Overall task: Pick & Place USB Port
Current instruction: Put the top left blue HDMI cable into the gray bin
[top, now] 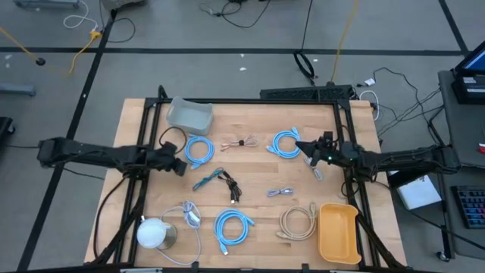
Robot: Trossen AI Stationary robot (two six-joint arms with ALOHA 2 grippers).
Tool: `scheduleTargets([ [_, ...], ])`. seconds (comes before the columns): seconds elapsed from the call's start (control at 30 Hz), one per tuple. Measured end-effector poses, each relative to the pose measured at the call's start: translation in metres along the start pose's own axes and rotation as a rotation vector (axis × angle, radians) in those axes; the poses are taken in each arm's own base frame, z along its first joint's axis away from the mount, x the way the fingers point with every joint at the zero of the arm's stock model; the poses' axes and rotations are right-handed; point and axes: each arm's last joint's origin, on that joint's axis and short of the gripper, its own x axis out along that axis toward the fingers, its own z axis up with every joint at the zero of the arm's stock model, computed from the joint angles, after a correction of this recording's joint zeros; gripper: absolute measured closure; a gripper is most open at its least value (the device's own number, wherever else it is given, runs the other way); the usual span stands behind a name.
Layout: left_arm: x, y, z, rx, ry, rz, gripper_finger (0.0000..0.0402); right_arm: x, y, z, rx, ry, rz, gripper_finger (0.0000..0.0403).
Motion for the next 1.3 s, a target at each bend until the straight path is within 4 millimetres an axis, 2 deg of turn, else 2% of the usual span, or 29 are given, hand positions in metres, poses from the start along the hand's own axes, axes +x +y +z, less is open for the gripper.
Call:
scheduleTargets([
  [0.2, 0.017, -0.015, 0.015, -0.042, -0.099, -0.089, 0.0355, 0.004, -0.001, 0.001, -0.198, 0.031, -0.035, 0.0402],
  [0.3, 0.021, -0.022, 0.022, -0.072, -0.096, -0.181, 0.0355, 0.014, 0.023, 0.027, -0.352, -0.016, 0.003, 0.0395],
  [0.47, 0.02, -0.029, 0.029, -0.051, -0.082, -0.319, 0.0355, 0.031, 0.057, 0.069, -0.544, -0.005, -0.044, 0.0373],
  [0.57, 0.013, -0.038, 0.033, 0.04, -0.092, -0.376, 0.0355, 0.037, 0.066, 0.081, -0.585, 0.0, -0.066, 0.0361],
  [0.63, 0.005, -0.05, 0.041, 0.145, -0.097, -0.386, 0.0355, 0.039, 0.062, 0.081, -0.595, 0.02, -0.092, 0.0354],
  [0.73, -0.015, -0.072, 0.06, 0.363, -0.072, -0.287, 0.0355, 0.041, 0.057, 0.078, -0.568, 0.059, -0.129, 0.0347],
  [0.9, -0.058, -0.122, 0.1, 0.788, -0.071, -0.1, 0.0355, 0.045, 0.05, 0.07, -0.557, 0.127, -0.166, 0.0342],
  [0.97, -0.067, -0.138, 0.111, 0.934, -0.054, -0.014, 0.0355, 0.045, 0.049, 0.068, -0.558, 0.133, -0.168, 0.0342],
  [1.1, -0.066, -0.151, 0.121, 1.097, 0.035, 0.166, 0.0355, 0.046, 0.047, 0.066, -0.553, 0.148, -0.176, 0.0342],
  [1.3, -0.034, -0.136, 0.108, 1.244, 0.294, 0.363, 0.0355, 0.046, 0.047, 0.066, -0.542, 0.144, -0.175, 0.0342],
])
